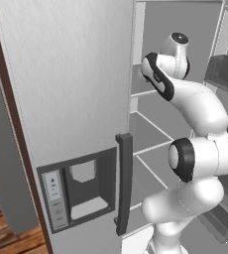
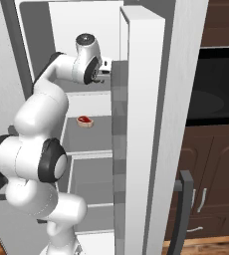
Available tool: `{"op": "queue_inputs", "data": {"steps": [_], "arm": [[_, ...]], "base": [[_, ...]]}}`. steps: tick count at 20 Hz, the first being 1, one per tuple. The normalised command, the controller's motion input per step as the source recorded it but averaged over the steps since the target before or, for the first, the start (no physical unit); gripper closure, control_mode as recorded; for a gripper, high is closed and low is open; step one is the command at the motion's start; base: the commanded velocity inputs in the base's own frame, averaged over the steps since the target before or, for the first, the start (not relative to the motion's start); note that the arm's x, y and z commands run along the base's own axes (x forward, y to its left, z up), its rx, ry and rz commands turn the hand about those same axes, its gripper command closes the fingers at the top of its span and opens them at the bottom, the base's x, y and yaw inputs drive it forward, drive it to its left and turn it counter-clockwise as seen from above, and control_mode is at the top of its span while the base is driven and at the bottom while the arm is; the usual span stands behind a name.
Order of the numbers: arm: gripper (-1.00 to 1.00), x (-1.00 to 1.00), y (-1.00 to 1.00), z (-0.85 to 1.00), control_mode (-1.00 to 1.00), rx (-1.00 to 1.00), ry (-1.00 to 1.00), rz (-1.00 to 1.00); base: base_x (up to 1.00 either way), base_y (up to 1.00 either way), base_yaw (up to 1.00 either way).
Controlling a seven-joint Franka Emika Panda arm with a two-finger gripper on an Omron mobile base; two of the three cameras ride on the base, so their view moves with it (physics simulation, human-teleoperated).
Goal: Transport the steak and avocado to the fridge. Place the steak on the rack containing meat and place the avocado on the rack containing the vegetable, ensuring meats and vegetables are on different racks.
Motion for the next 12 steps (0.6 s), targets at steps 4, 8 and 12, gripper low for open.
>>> {"op": "queue_inputs", "data": {"steps": [4,8,12], "arm": [[1.00,0.14,0.00,-0.29,-1.00,0.00,0.12,0.00],[1.00,0.09,0.00,-0.24,-1.00,0.00,0.05,0.00],[1.00,0.14,0.00,-0.19,-1.00,0.00,0.00,0.00]], "base": [[0.00,0.00,0.00],[0.00,0.00,0.00],[0.00,0.00,0.00]]}}
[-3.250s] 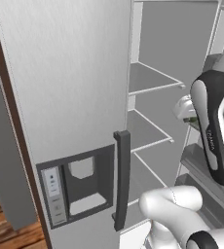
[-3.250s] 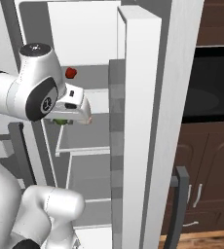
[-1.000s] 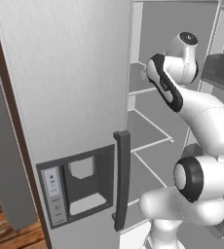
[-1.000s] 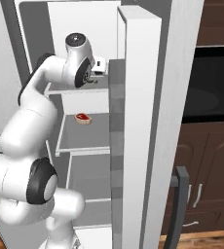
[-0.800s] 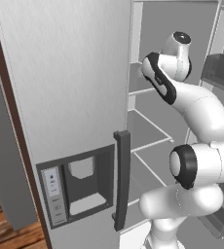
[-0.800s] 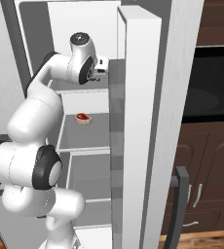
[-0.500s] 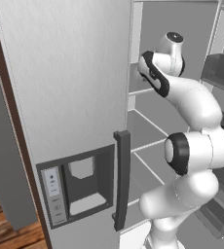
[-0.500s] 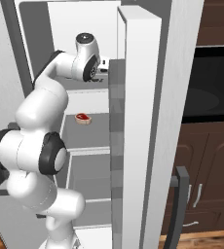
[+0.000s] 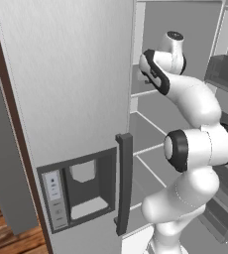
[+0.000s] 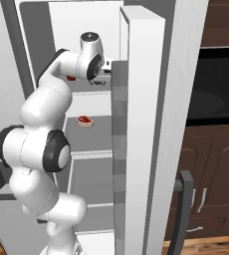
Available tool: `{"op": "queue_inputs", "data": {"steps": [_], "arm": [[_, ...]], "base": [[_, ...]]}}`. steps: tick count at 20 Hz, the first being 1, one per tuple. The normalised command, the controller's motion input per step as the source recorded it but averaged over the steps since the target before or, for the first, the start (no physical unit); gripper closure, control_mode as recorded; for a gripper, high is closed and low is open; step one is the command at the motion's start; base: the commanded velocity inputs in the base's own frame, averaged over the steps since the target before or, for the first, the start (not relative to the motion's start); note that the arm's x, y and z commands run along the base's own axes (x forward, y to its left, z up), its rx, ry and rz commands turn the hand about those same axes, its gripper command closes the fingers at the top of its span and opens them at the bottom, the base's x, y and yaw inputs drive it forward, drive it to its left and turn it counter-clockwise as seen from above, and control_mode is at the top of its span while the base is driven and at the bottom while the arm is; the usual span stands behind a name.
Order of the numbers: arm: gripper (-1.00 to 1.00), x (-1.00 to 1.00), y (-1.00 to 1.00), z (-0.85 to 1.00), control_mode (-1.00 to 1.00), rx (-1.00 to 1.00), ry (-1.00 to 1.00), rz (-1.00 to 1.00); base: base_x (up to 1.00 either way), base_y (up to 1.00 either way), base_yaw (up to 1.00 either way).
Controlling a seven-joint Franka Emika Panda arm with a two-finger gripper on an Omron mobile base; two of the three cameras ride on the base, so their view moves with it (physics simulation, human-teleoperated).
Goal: Transport the steak and avocado to the fridge. Place the steak on the rack containing meat and place the avocado on the rack containing the vegetable, ensuring meats and vegetables are on different racks.
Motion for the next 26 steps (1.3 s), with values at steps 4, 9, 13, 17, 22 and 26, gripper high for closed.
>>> {"op": "queue_inputs", "data": {"steps": [4,9,13,17,22,26], "arm": [[1.00,0.22,0.00,-0.27,-1.00,0.00,0.01,0.00],[-1.00,0.21,0.05,-0.17,-1.00,0.00,0.00,0.00],[-1.00,0.08,0.21,0.00,-1.00,0.00,0.00,0.00],[-1.00,-0.04,0.03,0.00,-1.00,0.00,0.02,-0.05],[-1.00,-0.47,0.00,0.07,-1.00,0.00,0.00,-0.06],[-1.00,-0.70,0.00,0.13,-1.00,0.00,0.00,-0.12]], "base": [[0.00,0.00,0.00],[0.00,0.00,0.00],[0.00,0.00,0.00],[0.00,0.00,0.00],[0.00,0.00,0.00],[0.00,0.00,0.00]]}}
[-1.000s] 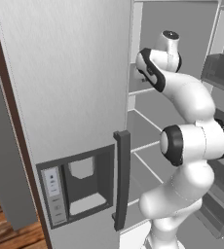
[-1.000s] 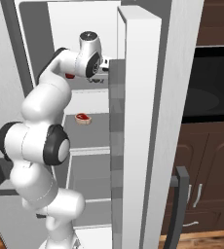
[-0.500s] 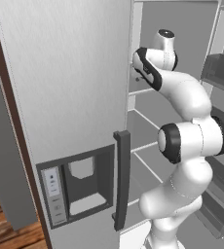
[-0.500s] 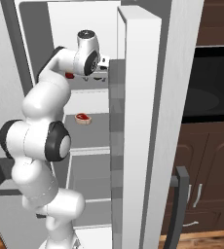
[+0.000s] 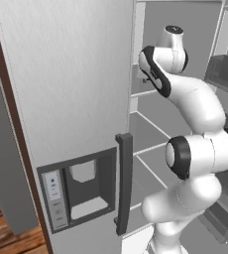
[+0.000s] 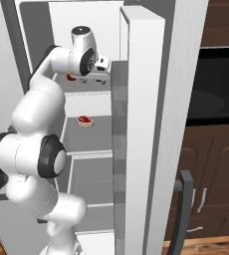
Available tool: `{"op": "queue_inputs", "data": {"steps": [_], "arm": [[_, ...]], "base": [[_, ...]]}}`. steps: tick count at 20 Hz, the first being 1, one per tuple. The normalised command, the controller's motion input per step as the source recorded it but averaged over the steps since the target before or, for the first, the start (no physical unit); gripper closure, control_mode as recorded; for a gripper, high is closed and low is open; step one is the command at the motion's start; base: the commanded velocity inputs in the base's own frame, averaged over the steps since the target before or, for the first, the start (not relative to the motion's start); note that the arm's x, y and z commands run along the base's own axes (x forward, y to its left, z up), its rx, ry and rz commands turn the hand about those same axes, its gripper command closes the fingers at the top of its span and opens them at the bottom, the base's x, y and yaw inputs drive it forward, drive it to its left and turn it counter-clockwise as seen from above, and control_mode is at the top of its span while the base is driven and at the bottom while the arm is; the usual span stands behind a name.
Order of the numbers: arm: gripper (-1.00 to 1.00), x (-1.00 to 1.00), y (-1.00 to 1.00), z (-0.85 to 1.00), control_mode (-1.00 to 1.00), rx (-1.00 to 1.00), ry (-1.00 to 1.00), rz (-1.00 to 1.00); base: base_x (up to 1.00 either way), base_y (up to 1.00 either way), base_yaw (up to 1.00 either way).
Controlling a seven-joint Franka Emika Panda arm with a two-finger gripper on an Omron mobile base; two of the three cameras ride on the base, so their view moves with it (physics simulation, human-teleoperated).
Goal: Transport the steak and avocado to the fridge. Place the steak on the rack containing meat and place the avocado on the rack containing the vegetable, ensuring meats and vegetables are on different racks.
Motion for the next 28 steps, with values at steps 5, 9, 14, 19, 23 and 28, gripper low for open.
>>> {"op": "queue_inputs", "data": {"steps": [5,9,14,19,23,28], "arm": [[-1.00,-1.00,0.00,-0.01,-1.00,-0.01,-0.13,0.00],[-1.00,-1.00,0.00,0.00,-1.00,0.00,0.01,0.00],[-1.00,-1.00,0.00,0.00,-1.00,0.00,0.01,0.00],[-1.00,-0.97,0.02,0.00,-1.00,0.00,0.09,0.00],[-1.00,-0.79,0.00,0.00,-1.00,0.00,0.03,-0.02],[-1.00,-0.93,0.00,0.00,-1.00,0.00,0.00,-0.05]], "base": [[0.00,0.00,0.00],[0.00,0.00,0.00],[0.00,0.00,0.00],[0.00,0.00,0.00],[0.00,0.00,0.00],[0.00,0.00,0.00]]}}
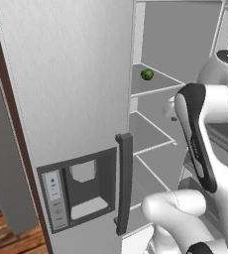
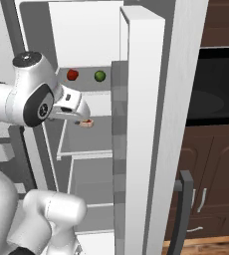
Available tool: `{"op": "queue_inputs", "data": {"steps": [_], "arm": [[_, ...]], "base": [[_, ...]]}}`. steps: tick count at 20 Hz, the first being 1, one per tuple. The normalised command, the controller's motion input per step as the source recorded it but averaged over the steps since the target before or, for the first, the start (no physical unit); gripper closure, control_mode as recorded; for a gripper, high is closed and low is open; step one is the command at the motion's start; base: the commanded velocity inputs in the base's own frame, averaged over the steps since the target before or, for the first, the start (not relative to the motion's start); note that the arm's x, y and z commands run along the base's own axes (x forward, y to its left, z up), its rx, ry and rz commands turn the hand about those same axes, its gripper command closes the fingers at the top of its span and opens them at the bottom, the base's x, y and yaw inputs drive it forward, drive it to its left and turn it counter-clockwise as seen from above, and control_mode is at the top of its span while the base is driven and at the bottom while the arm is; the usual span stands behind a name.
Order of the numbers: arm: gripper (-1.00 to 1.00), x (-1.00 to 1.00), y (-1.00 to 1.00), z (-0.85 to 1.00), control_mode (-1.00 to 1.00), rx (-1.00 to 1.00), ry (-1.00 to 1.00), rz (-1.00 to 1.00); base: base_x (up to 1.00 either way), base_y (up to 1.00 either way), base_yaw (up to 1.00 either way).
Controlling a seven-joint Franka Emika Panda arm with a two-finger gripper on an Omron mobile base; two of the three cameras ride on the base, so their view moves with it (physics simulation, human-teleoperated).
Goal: Transport the steak and avocado to the fridge. Place the steak on the rack containing meat and place the avocado on the rack containing the vegetable, ensuring meats and vegetables are on different racks.
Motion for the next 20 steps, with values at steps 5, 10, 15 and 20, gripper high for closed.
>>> {"op": "queue_inputs", "data": {"steps": [5,10,15,20], "arm": [[-1.00,-0.79,0.00,0.01,-1.00,0.01,0.03,-0.04],[-1.00,0.00,0.00,0.00,1.00,0.00,0.00,0.00],[-1.00,0.00,0.00,0.00,1.00,0.00,0.00,0.00],[-1.00,0.00,0.00,0.00,1.00,0.00,0.00,0.00]], "base": [[0.00,0.00,0.00],[-1.00,0.00,-0.04],[-0.72,0.32,-0.40],[-0.61,0.16,-0.76]]}}
